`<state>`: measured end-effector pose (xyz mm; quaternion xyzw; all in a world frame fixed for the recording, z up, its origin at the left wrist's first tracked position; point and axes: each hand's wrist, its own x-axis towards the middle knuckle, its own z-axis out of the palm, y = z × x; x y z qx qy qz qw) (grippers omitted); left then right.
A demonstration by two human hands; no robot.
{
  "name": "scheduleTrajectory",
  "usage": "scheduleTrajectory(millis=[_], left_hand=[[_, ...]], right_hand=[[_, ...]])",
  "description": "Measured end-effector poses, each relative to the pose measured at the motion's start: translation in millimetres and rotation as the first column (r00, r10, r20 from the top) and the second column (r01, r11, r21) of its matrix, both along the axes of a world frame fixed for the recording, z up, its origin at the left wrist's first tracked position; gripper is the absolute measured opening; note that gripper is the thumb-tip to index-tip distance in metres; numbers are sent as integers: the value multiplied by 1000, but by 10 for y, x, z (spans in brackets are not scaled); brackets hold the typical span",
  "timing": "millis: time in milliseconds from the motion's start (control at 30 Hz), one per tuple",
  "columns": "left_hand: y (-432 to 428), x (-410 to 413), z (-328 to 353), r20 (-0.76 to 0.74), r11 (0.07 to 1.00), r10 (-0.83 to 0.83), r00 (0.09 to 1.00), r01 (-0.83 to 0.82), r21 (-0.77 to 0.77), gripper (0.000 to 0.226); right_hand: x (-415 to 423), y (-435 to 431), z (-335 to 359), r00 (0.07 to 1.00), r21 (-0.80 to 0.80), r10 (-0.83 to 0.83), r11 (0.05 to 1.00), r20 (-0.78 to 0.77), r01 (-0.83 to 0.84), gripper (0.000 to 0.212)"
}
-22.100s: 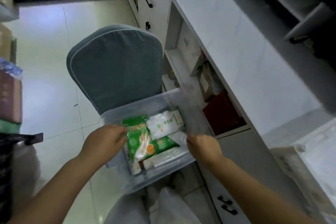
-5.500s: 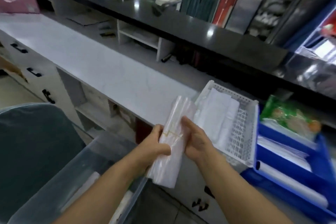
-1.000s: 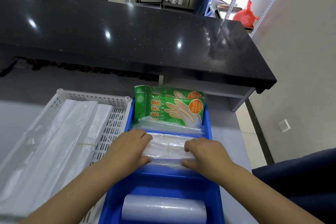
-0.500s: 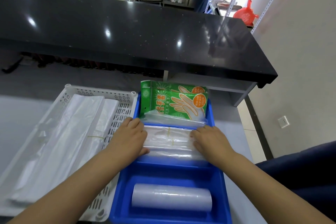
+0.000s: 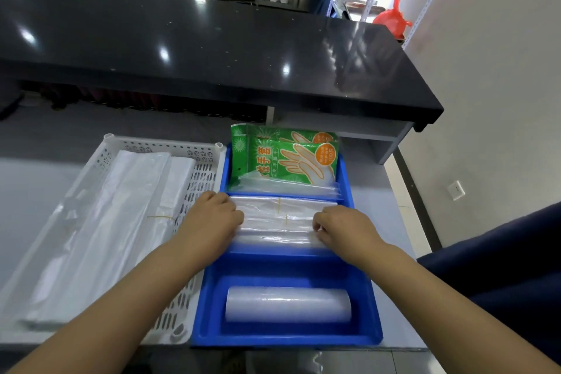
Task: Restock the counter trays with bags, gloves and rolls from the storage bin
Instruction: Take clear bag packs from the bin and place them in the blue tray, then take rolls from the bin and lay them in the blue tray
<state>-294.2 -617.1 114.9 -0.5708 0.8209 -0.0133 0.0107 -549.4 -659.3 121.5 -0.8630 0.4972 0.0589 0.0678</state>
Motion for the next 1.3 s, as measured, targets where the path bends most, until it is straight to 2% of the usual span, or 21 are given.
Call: scheduleTrajectory(millis=[233, 367, 500, 667, 833, 900, 1033, 1133, 1233, 1300], left_hand=[[564, -35, 331, -197, 961, 205, 959, -235, -145, 12], [1035, -184, 381, -285, 885, 379, 880, -435, -165, 4], [1539, -160, 371, -225, 801, 567, 792, -594, -74, 18], [2331, 6, 414, -198, 719, 672, 714, -693, -60, 14], [3190, 322, 381, -125, 554, 820, 558, -830, -69, 19], [3587, 474, 345, -131, 449, 884, 450, -893, -37, 15], [4460, 867, 206, -157, 243, 958, 242, -970, -8, 7], [5110, 1247, 68, -168, 84, 983, 77, -996, 38, 14], [5658, 1588, -57, -168, -12, 985, -22, -998, 59, 14], [5957, 1773, -145, -165, -57, 984, -71, -994, 90, 14]], right_hand=[[39, 166, 149, 988, -178, 155, 973, 16, -150, 21], [171, 372, 206, 954, -144, 294, 948, 51, -284, 21], [406, 621, 282, 884, -157, 465, 878, 53, -452, 23], [957, 1016, 364, 785, -195, 619, 773, 24, -603, 20], [1711, 1661, 288, 641, -201, 767, 634, 37, -747, 26], [2036, 1953, 262, 573, -223, 817, 570, 56, -791, 21], [2716, 2608, 234, 438, -268, 895, 443, 81, -856, 25], [3213, 3137, 127, 394, -237, 918, 392, 41, -889, 15], [3659, 3533, -48, 371, -187, 928, 367, 11, -911, 29], [3929, 3740, -237, 366, -180, 931, 357, -17, -917, 28]])
